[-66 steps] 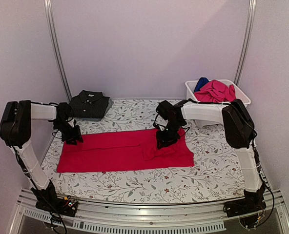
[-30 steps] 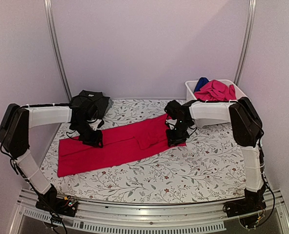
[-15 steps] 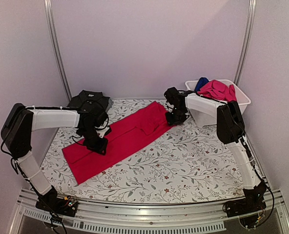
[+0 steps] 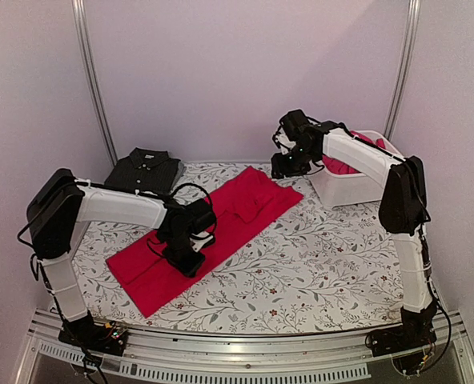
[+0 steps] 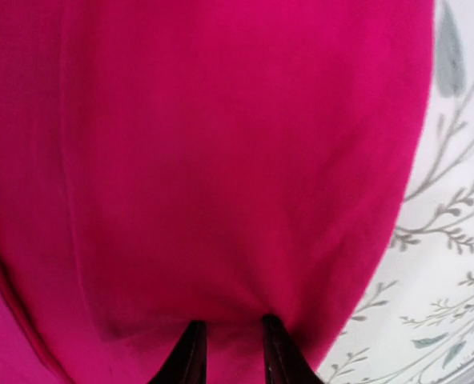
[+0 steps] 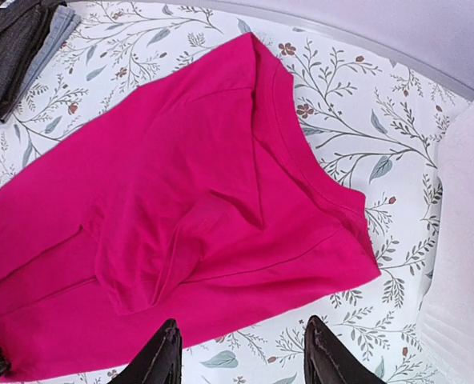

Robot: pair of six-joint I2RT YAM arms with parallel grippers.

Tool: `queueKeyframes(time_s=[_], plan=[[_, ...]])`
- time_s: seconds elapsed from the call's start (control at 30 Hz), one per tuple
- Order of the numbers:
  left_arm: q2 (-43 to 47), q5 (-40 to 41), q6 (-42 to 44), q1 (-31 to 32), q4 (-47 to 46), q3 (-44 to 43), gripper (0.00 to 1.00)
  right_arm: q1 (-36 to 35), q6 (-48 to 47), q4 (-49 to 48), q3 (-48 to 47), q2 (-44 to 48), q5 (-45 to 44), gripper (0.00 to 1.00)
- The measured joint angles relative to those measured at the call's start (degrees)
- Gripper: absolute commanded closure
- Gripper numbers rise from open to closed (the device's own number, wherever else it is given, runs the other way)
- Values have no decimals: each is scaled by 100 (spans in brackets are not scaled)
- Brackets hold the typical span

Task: Fold and stack the mixed laundry pile
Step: Rotate the rectangle-folded T-shirt at the center of the board.

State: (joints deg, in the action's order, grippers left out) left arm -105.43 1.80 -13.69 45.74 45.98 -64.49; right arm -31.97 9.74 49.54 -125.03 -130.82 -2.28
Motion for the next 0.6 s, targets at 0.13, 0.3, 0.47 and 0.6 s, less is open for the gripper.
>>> queueKeyframes(time_s=[0.13, 0.3, 0.47, 0.6], plan=[[-295, -380, 4, 573, 140, -483, 74, 0, -7, -35, 376, 289, 107, 50], [-455, -918, 11, 863, 109, -1329, 67, -15, 57, -35, 964, 323, 422, 53], [-79, -1084, -9, 654, -63, -1567, 65, -129, 212, -72, 1032, 306, 721, 59], [531, -1189, -142, 103, -267, -1445, 65, -321, 358, -164, 861, 96, 885, 66]])
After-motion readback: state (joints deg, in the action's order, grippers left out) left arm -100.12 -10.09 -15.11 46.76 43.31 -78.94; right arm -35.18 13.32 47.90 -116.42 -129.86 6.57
